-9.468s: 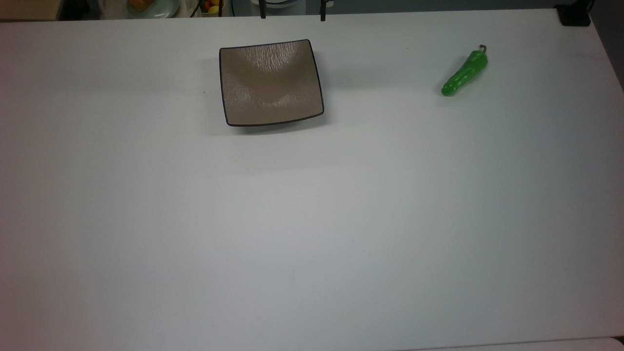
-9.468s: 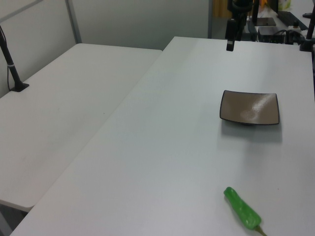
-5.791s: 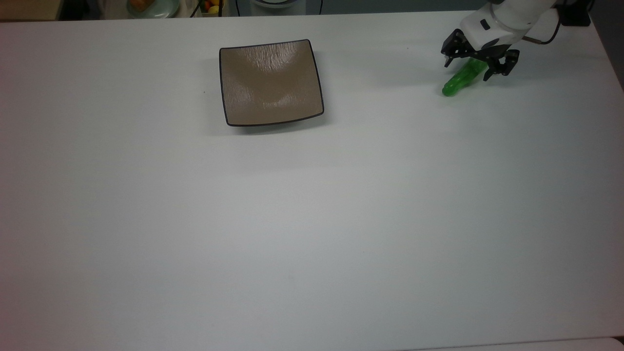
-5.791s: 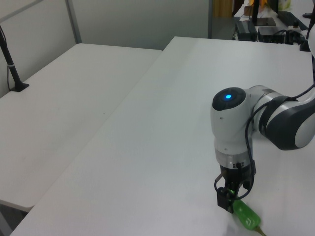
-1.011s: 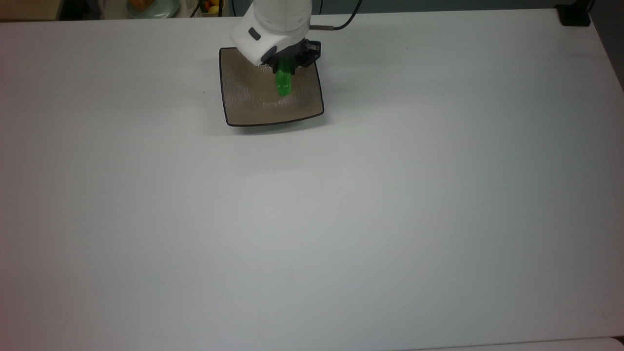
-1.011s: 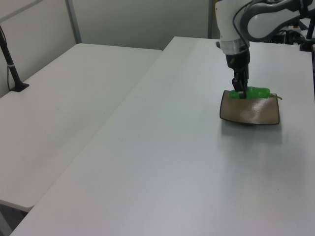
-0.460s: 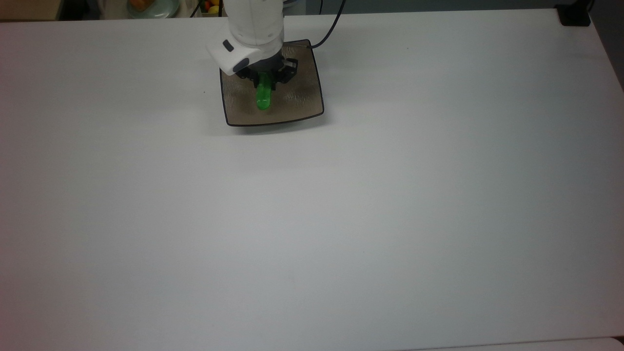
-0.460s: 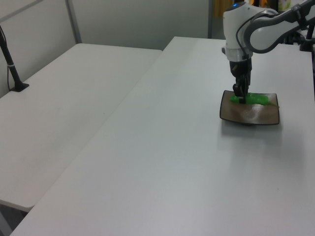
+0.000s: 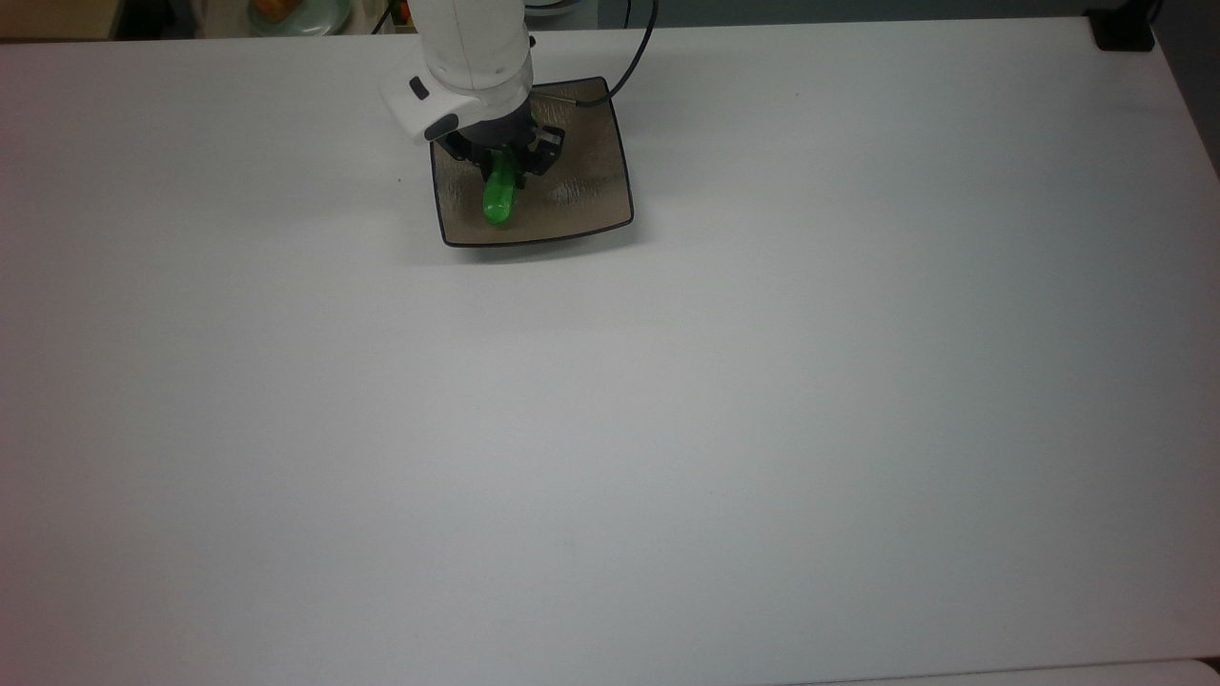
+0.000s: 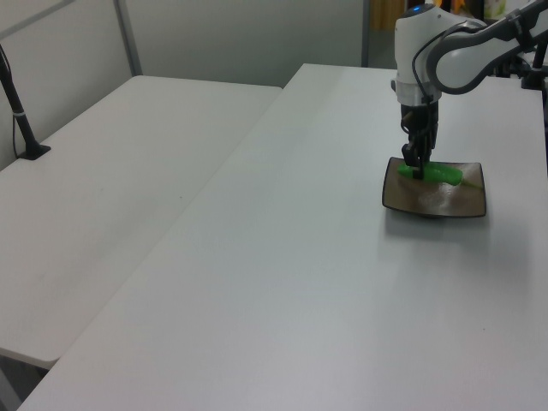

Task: Chili peppers are placed on a ceramic plate
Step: 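Lower the chili pepper onto the plate and open the gripper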

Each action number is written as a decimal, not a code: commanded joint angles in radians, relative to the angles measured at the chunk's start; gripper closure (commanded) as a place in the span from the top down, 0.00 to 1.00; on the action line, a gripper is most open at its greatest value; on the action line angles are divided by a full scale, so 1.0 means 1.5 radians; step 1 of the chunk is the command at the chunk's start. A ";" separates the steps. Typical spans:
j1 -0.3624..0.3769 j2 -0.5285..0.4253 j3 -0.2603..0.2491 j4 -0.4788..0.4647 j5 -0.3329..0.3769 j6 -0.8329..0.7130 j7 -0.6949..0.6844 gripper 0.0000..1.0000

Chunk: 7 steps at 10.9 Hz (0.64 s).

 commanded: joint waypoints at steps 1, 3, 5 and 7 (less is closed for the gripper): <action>0.002 -0.011 -0.003 -0.023 0.027 0.020 0.013 0.04; 0.003 -0.002 -0.003 -0.022 0.038 0.021 0.012 0.04; 0.003 0.009 -0.003 -0.020 0.040 0.021 0.035 0.04; 0.003 0.018 -0.003 -0.019 0.040 0.022 0.046 0.05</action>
